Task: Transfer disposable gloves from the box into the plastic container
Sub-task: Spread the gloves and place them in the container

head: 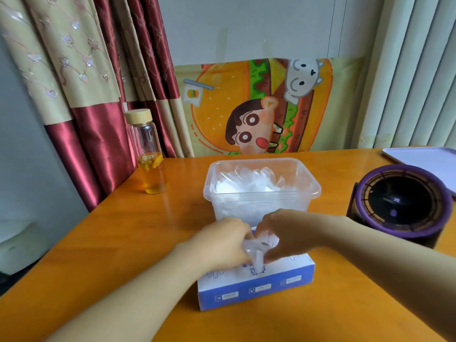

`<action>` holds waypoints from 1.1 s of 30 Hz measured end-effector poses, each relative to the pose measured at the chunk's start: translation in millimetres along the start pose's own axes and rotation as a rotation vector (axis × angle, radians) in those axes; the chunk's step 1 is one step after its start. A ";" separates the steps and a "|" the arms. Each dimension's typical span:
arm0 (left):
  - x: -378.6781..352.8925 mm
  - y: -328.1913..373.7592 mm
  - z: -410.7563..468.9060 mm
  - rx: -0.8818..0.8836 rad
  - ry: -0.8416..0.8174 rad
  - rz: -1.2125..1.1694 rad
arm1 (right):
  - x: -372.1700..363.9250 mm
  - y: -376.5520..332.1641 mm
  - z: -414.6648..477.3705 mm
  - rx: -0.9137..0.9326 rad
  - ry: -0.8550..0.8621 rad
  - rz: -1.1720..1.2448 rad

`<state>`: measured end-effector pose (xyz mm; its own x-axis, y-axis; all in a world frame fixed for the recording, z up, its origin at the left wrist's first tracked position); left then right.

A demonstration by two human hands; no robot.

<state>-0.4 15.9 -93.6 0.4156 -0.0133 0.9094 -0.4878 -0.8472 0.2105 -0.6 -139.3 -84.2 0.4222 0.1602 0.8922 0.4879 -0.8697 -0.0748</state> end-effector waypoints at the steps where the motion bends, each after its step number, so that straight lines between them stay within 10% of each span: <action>1: -0.1 -0.9 1.6 0.010 0.069 0.013 | -0.7 0.4 -0.5 -0.005 -0.004 0.002; 18: 73.2 -37.2 -36.8 -0.294 0.976 -1.167 | -2.9 6.9 -9.6 -0.018 0.071 0.325; 27: 75.7 -39.3 -32.2 -0.276 0.884 -1.066 | 56.9 -10.6 -55.9 0.101 0.885 0.481; 33: 74.8 -32.1 -24.9 -0.317 0.690 -1.055 | 86.5 -31.3 -62.8 0.144 0.605 0.129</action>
<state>27.2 55.3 -23.3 0.2752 0.9335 0.2298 -0.3680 -0.1185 0.9222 -27.3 -127.5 23.2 -0.0014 -0.2704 0.9628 0.5773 -0.7863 -0.2200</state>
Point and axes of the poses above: each hand's wrist, its own z-axis towards the middle knuckle, its own x-axis out of the back of the hand, y = z × x, the point moved 1 cm from there along z, towards the middle knuckle, and after that the axes turned 14 degrees about -y, right-handed, at the moved point
